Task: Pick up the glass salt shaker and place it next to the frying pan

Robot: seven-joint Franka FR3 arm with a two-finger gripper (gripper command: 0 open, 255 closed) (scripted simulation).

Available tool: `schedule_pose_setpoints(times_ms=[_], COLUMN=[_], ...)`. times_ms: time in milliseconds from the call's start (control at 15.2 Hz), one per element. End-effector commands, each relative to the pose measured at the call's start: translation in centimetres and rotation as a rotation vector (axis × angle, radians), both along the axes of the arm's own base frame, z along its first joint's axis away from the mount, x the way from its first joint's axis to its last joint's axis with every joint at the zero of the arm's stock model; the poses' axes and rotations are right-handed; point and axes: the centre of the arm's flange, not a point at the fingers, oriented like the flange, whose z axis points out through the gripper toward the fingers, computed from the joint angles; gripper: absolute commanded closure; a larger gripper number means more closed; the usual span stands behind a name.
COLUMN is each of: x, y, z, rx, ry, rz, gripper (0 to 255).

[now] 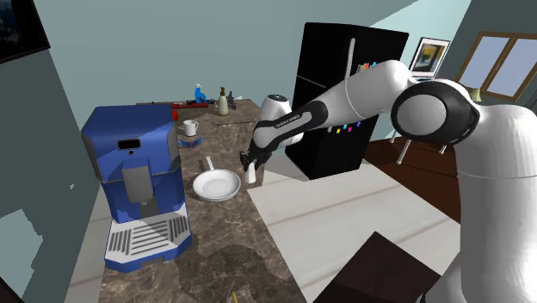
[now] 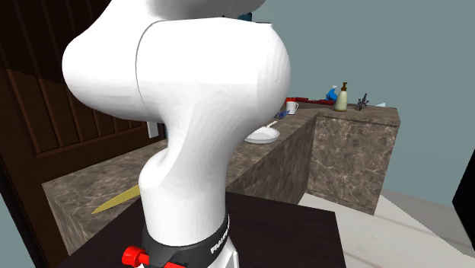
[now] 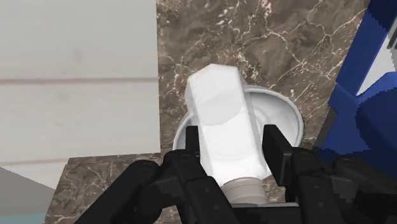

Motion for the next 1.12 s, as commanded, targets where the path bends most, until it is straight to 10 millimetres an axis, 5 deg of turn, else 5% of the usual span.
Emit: schedule_pose_setpoints(times_ms=[0, 396, 1056], x=[2.3, 10.2, 10.2], y=[-1.3, -4.6, -4.6], z=[-0.1, 0.0, -5.3], rx=[0.000, 0.000, 0.000], ry=[0.000, 0.000, 0.000], rz=[0.000, 0.000, 0.000], gripper=[255, 255, 255])
